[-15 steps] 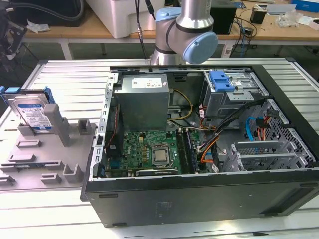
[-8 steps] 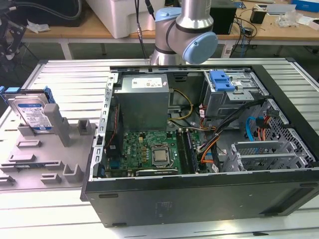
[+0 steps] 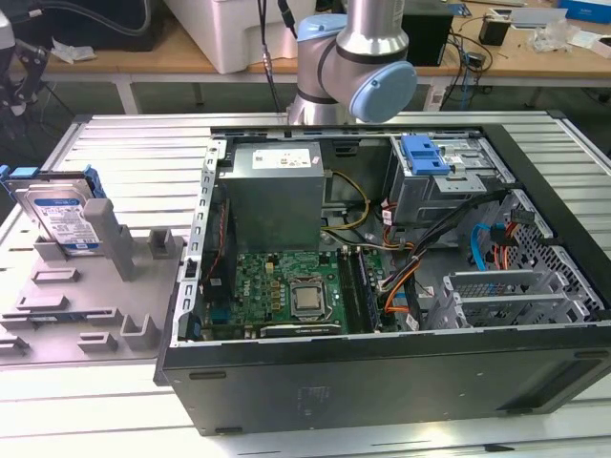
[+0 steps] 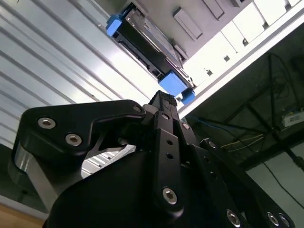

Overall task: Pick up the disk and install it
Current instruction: 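Pick up the disk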

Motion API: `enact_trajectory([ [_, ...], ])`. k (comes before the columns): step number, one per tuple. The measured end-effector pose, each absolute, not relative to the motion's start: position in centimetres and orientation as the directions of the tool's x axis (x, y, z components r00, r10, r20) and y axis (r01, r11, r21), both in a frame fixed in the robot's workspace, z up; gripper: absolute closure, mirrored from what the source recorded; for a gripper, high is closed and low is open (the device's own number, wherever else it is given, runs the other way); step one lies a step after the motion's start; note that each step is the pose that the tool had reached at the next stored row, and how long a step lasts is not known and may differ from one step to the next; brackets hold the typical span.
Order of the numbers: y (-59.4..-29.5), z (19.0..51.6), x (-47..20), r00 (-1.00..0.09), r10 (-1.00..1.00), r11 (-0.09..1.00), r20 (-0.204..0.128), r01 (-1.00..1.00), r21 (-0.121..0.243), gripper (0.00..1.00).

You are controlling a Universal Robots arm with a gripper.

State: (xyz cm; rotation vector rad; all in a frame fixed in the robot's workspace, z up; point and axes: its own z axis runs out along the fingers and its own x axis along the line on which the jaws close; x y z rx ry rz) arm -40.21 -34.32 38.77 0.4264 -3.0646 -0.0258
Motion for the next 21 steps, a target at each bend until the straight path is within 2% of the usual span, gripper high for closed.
enact_trajectory([
  [9, -34.32, 38.58, -40.29, -0.905, -0.424, 0.906, 0.045, -0.423, 0.023, 0.89],
  [21, -34.32, 38.44, -40.46, -0.745, -0.666, 0.746, 0.045, -0.666, 0.023, 0.89],
])
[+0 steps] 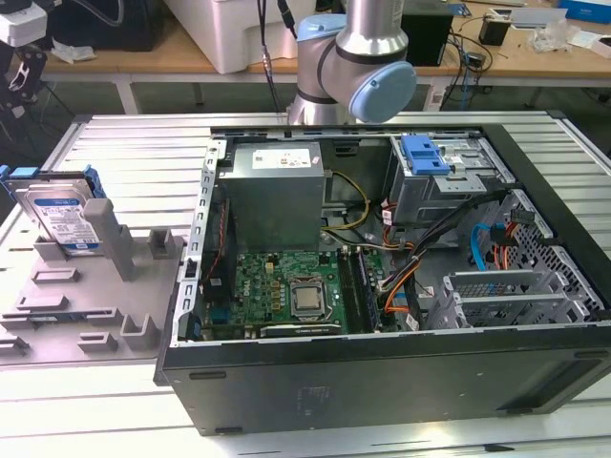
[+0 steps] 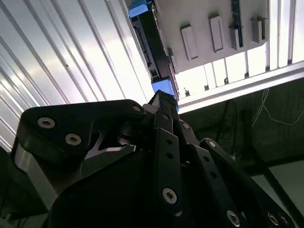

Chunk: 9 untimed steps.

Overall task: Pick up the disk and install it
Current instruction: 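Pick up the disk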

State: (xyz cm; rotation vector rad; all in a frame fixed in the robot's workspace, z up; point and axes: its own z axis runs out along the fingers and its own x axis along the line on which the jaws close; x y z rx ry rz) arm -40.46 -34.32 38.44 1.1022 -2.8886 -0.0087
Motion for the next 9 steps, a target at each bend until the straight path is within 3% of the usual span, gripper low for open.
enact_trajectory([
  [9, -34.32, 38.28, -40.45, -0.595, -0.802, 0.597, 0.045, -0.802, 0.023, 0.89],
])
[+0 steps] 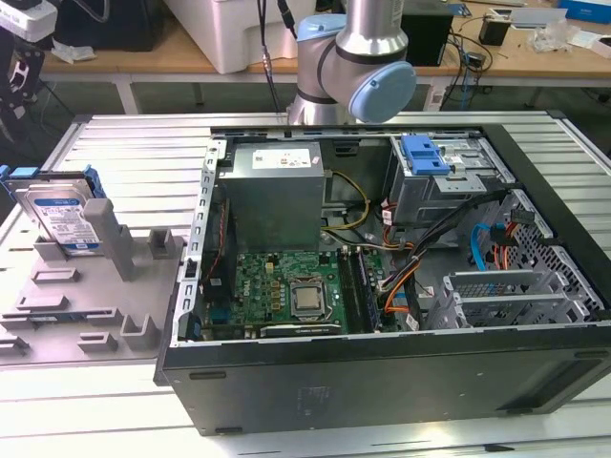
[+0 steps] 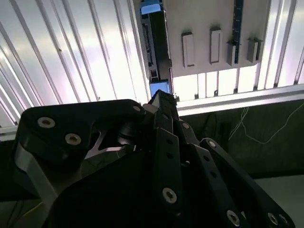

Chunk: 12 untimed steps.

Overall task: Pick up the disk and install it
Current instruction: 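Pick up the disk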

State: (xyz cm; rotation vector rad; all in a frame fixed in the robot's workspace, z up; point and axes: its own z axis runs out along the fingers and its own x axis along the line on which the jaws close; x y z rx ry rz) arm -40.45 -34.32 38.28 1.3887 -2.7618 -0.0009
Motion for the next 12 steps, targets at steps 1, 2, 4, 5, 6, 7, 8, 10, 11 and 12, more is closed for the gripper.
enact_trajectory([
  [1, -34.32, 38.25, -40.45, -0.581, -0.813, 0.582, 0.045, -0.813, 0.023, 0.89],
  [2, -34.32, 38.23, -40.45, -0.563, -0.826, 0.564, 0.045, -0.826, 0.023, 0.89],
  [4, -34.32, 38.18, -40.45, -0.525, -0.850, 0.526, 0.045, -0.850, 0.023, 0.89],
  [5, -34.32, 38.17, -40.45, -0.508, -0.860, 0.510, 0.045, -0.860, 0.023, 0.89],
  [6, -34.32, 38.15, -40.46, -0.492, -0.870, 0.493, 0.045, -0.870, 0.023, 0.89],
  [7, -34.32, 38.11, -40.45, -0.458, -0.888, 0.459, 0.045, -0.888, 0.023, 0.89],
  [8, -34.32, 38.07, -40.45, -0.426, -0.903, 0.428, 0.045, -0.904, 0.023, 0.89],
  [10, -34.32, 38.01, -40.46, -0.357, -0.933, 0.358, 0.045, -0.933, 0.023, 0.89],
  [11, -34.32, 37.99, -40.45, -0.338, -0.940, 0.339, 0.045, -0.941, 0.023, 0.89],
  [12, -34.32, 37.98, -40.45, -0.321, -0.946, 0.322, 0.045, -0.946, 0.023, 0.89],
])
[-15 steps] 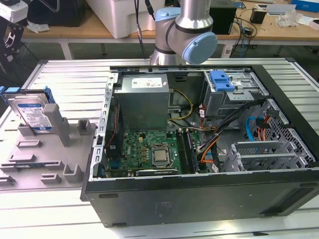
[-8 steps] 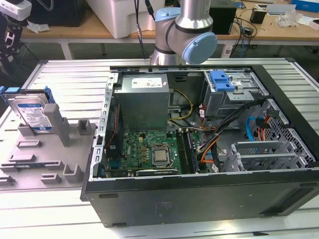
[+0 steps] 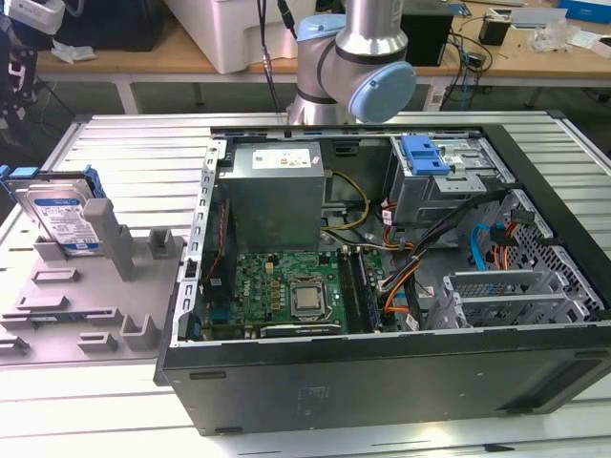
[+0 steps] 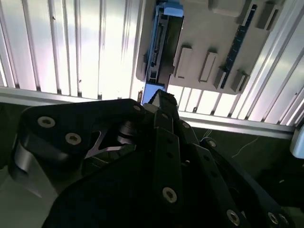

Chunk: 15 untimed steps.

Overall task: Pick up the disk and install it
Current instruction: 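Pick up the disk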

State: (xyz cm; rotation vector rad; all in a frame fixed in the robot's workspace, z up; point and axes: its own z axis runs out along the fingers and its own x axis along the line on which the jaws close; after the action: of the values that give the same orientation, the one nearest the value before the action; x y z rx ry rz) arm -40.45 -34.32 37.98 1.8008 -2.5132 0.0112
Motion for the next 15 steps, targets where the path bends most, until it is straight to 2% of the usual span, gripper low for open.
enact_trajectory([
  [2, -34.32, 37.96, -40.46, -0.288, -0.957, 0.289, 0.045, -0.957, 0.023, 0.89],
  [3, -34.32, 37.95, -40.46, -0.266, -0.963, 0.267, 0.045, -0.963, 0.023, 0.83],
  [4, -34.32, 37.94, -40.46, -0.250, -0.967, 0.251, 0.045, -0.968, 0.023, 0.83],
  [5, -34.32, 37.93, -40.46, -0.230, -0.972, 0.231, 0.045, -0.973, 0.023, 0.76],
  [6, -34.32, 37.93, -40.46, -0.215, -0.976, 0.216, 0.045, -0.976, 0.023, 0.76],
  [7, -34.32, 37.91, -40.46, -0.186, -0.982, 0.187, 0.045, -0.982, 0.023, 0.70],
  [10, -34.32, 37.87, -40.47, -0.119, -0.992, 0.120, 0.045, -0.993, 0.023, 0.69],
  [12, -34.32, 37.85, -40.47, -0.078, -0.996, 0.079, 0.045, -0.997, 0.023, 0.57],
  [14, -34.32, 37.83, -40.47, -0.047, -0.998, 0.048, 0.045, -0.999, 0.023, 0.57],
  [15, -34.32, 37.82, -40.47, -0.030, -0.999, 0.031, 0.045, -0.999, 0.023, 0.50],
])
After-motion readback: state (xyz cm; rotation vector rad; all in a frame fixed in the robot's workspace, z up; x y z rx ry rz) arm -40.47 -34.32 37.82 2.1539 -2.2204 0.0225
